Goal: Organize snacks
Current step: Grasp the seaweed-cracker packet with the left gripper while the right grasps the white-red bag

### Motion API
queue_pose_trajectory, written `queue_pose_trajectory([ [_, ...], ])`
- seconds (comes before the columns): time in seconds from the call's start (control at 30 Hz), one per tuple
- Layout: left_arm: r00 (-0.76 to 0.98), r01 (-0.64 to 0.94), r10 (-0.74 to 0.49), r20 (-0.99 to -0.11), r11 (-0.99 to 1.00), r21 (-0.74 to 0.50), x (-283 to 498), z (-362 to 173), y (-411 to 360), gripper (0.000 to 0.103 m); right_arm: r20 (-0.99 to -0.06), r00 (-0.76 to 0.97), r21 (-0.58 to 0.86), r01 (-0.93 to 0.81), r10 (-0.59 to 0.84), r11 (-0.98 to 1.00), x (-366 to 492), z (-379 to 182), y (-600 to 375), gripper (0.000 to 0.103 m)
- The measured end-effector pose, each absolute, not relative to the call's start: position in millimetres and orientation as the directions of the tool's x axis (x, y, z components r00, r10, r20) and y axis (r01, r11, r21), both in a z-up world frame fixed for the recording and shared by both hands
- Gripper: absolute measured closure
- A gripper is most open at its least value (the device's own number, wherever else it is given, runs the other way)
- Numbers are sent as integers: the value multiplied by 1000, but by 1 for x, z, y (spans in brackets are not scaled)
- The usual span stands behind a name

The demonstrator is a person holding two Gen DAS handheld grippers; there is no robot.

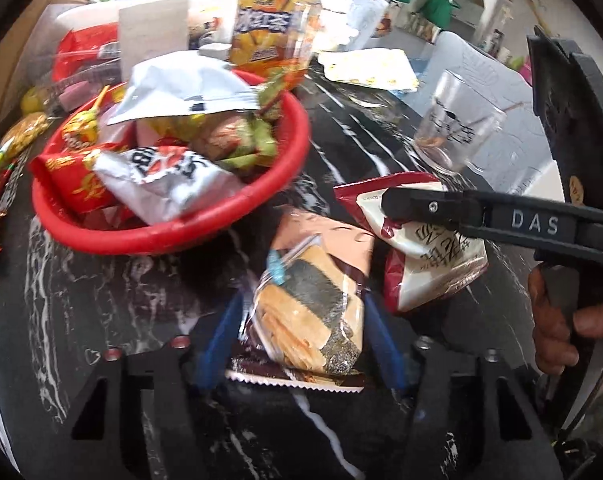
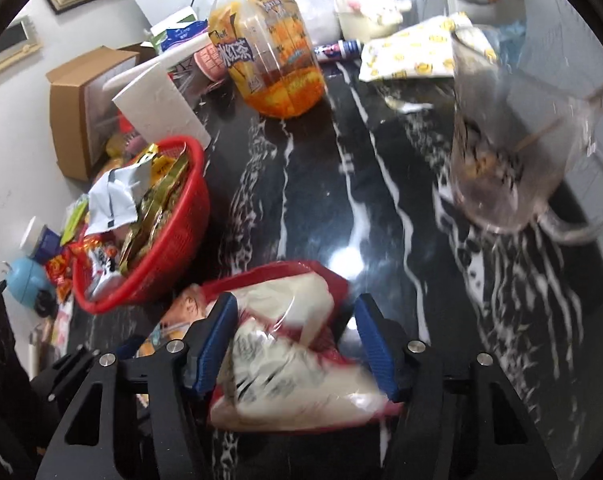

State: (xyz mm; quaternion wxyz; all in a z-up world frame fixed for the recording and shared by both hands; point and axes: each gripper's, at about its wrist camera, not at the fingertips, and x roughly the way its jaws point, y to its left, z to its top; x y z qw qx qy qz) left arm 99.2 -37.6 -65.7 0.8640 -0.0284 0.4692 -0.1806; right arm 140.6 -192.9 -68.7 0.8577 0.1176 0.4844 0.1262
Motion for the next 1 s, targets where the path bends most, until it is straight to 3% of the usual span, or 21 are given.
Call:
queue_pose_trajectory([
  [0.1,488,292,-335,-806,933,-212,99,-66,-41,53,-799,502,319,-115,332,941,129,-70,-197,52],
  [0.87,374,426,-367,-852,884,-193,26,-65,-63,53,-806,494,266,-188,325,945,18,-67,-215,50],
  [0.93,384,428,-345,-856,888,-166,28,-66,-69,51,-811,483,281,-176,332,943,13,-67,-218,46],
  [0.97,389,431,-333,-859,890,-150,29,-67,-72,51,-811,483,284,-167,330,944,11,-67,-218,33],
  [1.0,397,433,-314,-862,892,-126,30,-67,-75,50,-810,486,285,-161,328,945,10,-66,-218,29],
])
